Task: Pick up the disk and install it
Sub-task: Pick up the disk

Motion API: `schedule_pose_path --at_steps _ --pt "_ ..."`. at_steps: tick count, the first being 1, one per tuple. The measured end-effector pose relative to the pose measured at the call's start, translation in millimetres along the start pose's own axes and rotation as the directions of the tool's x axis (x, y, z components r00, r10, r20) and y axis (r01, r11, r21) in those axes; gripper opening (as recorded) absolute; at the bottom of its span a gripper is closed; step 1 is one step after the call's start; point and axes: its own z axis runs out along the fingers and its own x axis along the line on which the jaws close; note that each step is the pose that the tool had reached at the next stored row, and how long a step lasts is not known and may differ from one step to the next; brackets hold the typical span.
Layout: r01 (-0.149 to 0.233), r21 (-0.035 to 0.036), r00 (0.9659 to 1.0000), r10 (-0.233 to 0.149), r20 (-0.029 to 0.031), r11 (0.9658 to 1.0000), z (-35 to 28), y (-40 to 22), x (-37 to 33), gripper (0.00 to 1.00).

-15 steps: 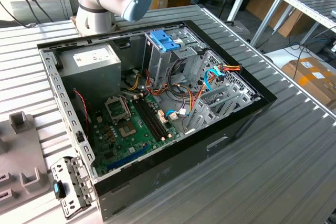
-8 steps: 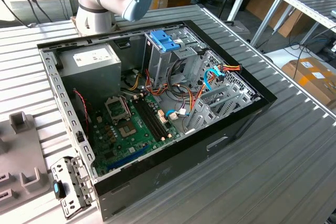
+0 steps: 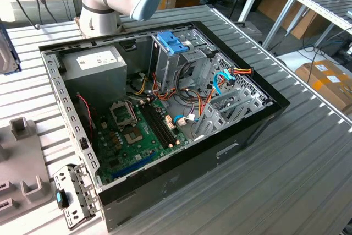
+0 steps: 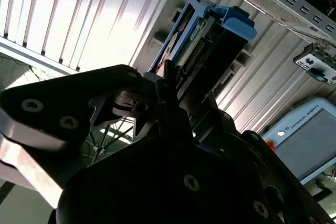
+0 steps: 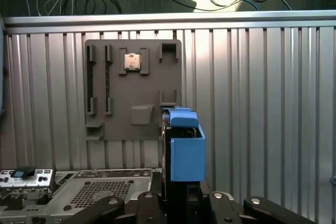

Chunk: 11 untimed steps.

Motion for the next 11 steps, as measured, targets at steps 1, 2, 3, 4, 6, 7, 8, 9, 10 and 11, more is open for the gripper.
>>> schedule_pose_path --at_steps 1,2,3,4,6,7,8,9,10,11 --pt "0.0 0.0 1.0 0.0 0.0 1.0 0.1 -2.6 -0.1 0.35" --pt "0.0 0.0001 1.0 0.0 0.0001 1.0 0.2 -4.3 -0.1 0.35" --pt "0.0 0.0001 1.0 0.0 0.0001 1.0 0.2 -4.3 -0.2 0.35" --pt "0.0 0.0001 1.0 0.0 0.0001 1.0 0.0 -4.3 -0.1 0.35" --pt "0.0 0.0001 1.0 0.0 0.0 1.0 -2.7 -4.4 -0.1 0.35" --pt "0.0 0.0 1.0 0.0 0.0 1.0 -7.2 -4.7 -0.1 0.35" --pt "0.0 0.0 1.0 0.0 0.0 1.0 -8.9 -4.7 -0.1 0.35" --pt "0.0 0.0 1.0 0.0 0.0 1.0 -10.2 -4.8 -0.1 0.35" --pt "0.0 0.0 1.0 0.0 0.0 1.0 -10.6 -4.8 -0.1 0.35" --pt "0.0 0.0002 1.0 0.0 0.0001 1.0 -10.6 -4.8 -0.1 0.35"
